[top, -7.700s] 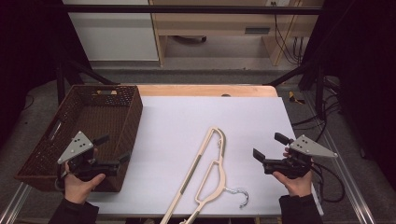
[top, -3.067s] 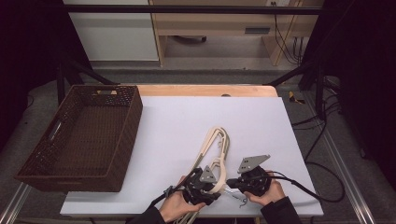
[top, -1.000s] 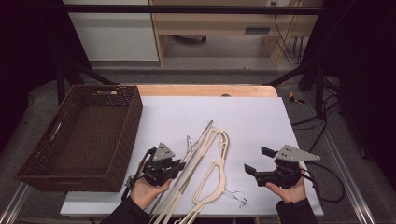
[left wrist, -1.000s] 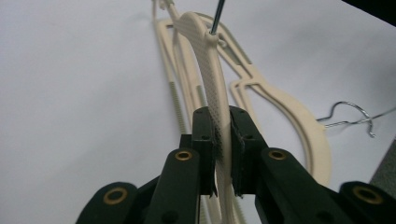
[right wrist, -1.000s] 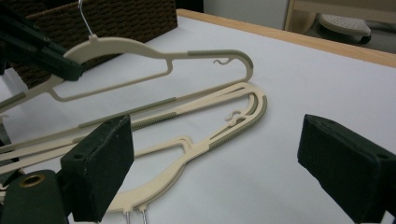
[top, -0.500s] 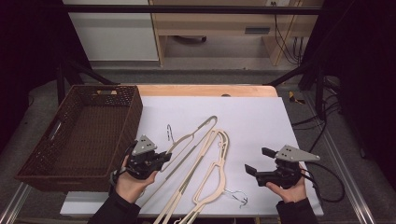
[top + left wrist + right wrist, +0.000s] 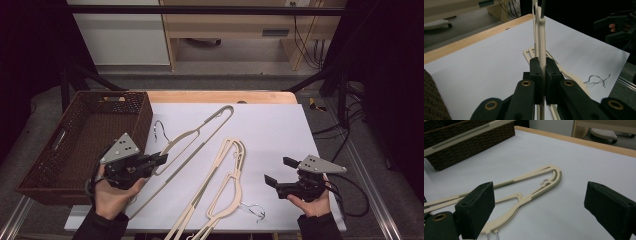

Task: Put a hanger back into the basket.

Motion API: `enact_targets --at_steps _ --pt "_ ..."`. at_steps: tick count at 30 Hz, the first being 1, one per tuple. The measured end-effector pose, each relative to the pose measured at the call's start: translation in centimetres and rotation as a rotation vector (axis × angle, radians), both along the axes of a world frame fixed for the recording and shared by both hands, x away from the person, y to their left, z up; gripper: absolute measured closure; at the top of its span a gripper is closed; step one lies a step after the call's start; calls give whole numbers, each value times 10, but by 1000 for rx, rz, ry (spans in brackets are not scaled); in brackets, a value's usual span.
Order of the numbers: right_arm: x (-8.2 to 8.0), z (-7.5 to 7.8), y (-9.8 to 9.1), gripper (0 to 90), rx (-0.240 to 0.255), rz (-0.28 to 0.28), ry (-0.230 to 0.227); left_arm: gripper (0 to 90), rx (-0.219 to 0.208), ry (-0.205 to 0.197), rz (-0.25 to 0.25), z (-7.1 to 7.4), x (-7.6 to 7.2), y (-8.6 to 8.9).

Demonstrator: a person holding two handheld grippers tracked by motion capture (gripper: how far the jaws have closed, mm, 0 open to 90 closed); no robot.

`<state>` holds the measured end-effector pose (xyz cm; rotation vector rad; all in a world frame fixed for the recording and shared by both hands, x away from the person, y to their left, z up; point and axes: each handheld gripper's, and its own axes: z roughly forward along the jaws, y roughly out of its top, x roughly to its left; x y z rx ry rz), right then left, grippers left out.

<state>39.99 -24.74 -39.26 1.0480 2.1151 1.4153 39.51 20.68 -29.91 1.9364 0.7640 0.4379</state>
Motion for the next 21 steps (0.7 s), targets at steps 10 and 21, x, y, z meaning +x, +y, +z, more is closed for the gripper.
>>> enact_targets --at_steps 10,21 --pt "2 -2 3 92 -12 -2 5 864 19 -46 -4 41 15 38" --pt "2 -3 4 90 -19 -2 7 864 63 -44 60 58 50 90"
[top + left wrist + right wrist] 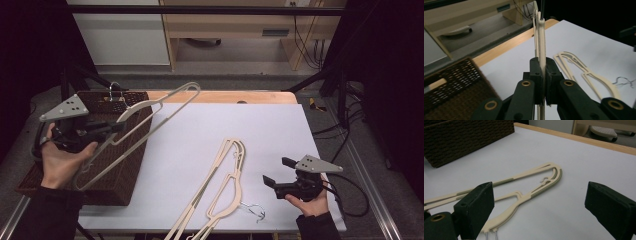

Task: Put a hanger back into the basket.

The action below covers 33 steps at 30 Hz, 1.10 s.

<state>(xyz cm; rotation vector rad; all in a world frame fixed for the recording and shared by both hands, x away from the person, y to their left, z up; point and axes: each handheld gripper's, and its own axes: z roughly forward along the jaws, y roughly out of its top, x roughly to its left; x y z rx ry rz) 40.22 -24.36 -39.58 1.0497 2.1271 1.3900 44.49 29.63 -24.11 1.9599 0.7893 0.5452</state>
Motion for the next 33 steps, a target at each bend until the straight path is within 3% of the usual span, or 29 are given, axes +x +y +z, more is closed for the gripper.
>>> enact_targets --at_steps 9,16,19,30,33 --pt "0 0 0 90 -2 2 1 864 47 -3 105 -9 28 49" --pt "1 -2 2 90 -9 7 9 864 38 22 178 -24 39 90" --pt "2 -2 3 89 -11 3 7 864 35 35 185 -31 42 103" --pt "3 -4 4 87 -23 7 13 864 81 68 220 -58 48 121" --pt "3 -4 5 87 -22 8 11 864 140 71 228 -63 47 121"
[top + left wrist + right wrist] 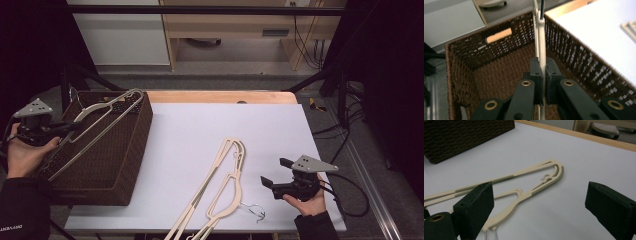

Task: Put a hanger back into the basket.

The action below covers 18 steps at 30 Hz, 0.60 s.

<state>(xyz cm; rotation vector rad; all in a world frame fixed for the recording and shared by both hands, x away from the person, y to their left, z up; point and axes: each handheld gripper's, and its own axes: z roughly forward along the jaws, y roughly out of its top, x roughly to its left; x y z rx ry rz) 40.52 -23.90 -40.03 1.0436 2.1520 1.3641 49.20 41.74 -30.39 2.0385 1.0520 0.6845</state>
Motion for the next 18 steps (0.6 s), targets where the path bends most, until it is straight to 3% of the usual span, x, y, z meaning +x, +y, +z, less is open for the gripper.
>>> enact_targets --at_steps 3,6,10,15,18 --pt "-1 0 1 87 4 -1 8 864 24 22 -5 -10 2 0" --pt "0 0 0 87 1 -1 5 863 5 30 2 -23 5 -3" --pt "-1 0 1 87 1 3 6 863 5 74 24 -42 11 -4" --pt "0 -1 2 88 -5 5 10 854 -13 127 83 -61 15 -2" --pt "0 -2 3 88 -3 6 13 834 -16 151 161 -64 17 5"
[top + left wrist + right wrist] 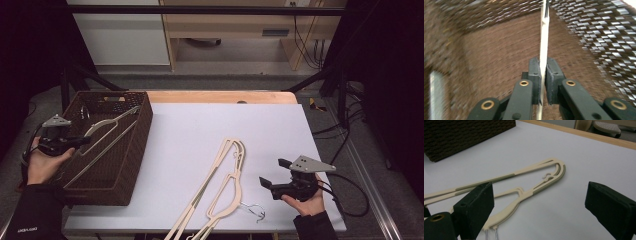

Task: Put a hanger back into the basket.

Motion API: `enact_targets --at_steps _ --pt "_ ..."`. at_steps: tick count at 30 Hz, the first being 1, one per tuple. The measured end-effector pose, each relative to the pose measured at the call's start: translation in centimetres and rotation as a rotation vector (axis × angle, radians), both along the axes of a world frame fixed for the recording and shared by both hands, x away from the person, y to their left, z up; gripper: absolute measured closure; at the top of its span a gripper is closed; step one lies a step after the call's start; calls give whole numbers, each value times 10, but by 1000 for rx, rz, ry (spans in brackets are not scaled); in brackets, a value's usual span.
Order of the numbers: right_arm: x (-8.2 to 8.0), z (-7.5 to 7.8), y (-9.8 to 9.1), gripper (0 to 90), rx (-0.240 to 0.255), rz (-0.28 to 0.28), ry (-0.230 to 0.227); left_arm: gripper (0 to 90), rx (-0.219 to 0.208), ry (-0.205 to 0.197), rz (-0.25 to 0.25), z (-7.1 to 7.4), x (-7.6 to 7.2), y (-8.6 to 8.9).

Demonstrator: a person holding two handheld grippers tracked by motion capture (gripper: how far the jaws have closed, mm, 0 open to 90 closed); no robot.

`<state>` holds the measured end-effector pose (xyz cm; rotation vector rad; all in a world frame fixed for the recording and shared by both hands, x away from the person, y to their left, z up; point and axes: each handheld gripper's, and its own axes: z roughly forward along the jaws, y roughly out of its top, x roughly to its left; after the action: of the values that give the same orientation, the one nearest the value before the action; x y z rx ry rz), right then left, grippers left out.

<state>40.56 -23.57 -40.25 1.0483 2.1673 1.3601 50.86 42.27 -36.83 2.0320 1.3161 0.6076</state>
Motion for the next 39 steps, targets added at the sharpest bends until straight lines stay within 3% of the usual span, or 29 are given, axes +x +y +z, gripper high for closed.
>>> enact_targets --at_steps 3,4,9,14,17,23,28,33,39 --pt "0 -1 1 88 -5 6 5 816 -13 31 64 -4 2 6" --pt "1 -1 2 88 -6 4 6 808 3 57 77 -4 3 10" --pt "1 -3 3 89 -11 8 8 733 12 54 141 -2 1 15" --pt "1 -3 3 89 -14 13 9 637 15 -12 188 7 -10 18" --pt "1 -3 3 90 -9 10 10 585 3 -55 185 14 -19 17" --pt "1 -3 4 93 -7 10 12 474 -109 -157 119 26 -38 -3" --pt "1 -4 5 98 -6 13 14 345 -156 -236 33 35 -51 -32" --pt "1 -3 4 101 -1 14 13 211 -197 -278 -41 40 -59 -62" --pt "1 -3 5 103 1 16 16 112 -235 -308 -124 41 -71 -103"
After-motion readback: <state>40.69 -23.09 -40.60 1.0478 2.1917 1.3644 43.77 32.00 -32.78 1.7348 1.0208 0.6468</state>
